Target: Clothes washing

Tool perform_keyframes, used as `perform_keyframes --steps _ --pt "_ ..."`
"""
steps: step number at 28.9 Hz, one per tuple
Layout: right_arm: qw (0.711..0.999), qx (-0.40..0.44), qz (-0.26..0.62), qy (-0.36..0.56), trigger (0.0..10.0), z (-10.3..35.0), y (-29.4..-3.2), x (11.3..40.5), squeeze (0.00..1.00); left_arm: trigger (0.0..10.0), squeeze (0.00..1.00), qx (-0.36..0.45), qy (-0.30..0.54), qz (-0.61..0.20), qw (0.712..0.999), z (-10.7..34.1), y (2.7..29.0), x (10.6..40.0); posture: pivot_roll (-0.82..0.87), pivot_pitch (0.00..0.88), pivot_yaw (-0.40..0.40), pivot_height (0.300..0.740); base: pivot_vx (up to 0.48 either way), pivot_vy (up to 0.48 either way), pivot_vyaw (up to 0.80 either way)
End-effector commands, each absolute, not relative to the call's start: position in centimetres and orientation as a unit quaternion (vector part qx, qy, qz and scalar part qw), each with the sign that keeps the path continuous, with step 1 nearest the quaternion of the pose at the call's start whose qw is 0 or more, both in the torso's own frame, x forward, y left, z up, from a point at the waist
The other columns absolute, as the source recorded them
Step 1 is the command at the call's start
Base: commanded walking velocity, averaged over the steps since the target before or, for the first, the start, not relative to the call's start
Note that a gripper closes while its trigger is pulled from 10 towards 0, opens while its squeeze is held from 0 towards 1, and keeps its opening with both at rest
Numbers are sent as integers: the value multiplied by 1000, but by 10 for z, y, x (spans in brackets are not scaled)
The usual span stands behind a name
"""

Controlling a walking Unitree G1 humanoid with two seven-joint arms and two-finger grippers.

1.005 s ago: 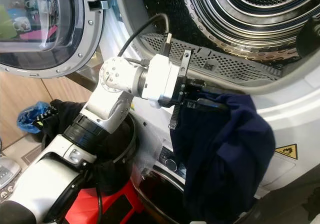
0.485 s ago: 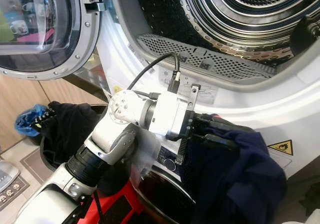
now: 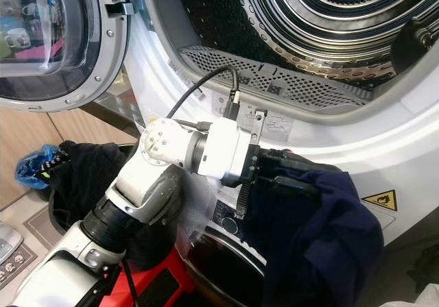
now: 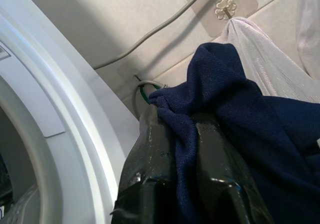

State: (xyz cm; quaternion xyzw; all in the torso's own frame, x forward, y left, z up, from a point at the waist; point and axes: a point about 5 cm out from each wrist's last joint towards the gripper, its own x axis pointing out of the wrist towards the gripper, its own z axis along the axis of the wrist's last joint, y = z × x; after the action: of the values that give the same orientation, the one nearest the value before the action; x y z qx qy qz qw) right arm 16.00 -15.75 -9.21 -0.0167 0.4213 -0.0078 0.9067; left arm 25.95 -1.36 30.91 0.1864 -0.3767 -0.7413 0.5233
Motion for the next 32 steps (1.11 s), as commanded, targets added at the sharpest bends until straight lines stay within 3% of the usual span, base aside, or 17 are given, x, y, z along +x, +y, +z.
perform_keyframes --steps 1,20,32 --pt "901 -8 -8 434 10000 -95 -155 154 0 10000 0 190 -397 -734 518 318 -13 254 83 83 -2 740 0 0 -800" --pt "900 -10 1 435 10000 -96 -152 153 0 10000 0 188 -399 -725 529 322 -13 254 86 88 -1 740 0 40 -800" --pt "904 -9 -3 427 10000 -94 -153 157 0 10000 0 190 -406 -726 522 323 -13 250 91 84 -1 740 0 41 0"
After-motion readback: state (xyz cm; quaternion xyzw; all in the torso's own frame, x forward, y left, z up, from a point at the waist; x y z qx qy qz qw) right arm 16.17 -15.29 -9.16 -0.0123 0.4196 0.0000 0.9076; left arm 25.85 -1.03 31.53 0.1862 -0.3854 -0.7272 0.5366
